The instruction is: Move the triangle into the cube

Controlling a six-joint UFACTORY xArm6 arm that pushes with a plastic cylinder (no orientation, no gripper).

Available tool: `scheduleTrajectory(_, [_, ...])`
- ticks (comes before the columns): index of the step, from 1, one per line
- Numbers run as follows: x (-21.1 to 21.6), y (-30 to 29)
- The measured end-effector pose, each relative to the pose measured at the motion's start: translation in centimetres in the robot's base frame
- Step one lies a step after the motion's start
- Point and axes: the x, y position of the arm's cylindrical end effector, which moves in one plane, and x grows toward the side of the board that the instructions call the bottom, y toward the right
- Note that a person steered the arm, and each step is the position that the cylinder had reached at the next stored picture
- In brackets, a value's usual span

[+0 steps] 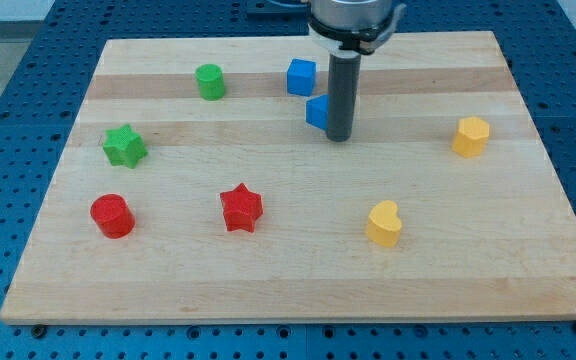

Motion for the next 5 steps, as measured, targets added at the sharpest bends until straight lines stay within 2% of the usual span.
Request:
scheduleTrajectory(2, [-4.2,-3.1])
scheduleTrajectory(3, [-5.1,-2.8])
scheduleTrajectory(4, [-4.8,0.8])
scheduleTrajectory(5, [-7.3,6.3])
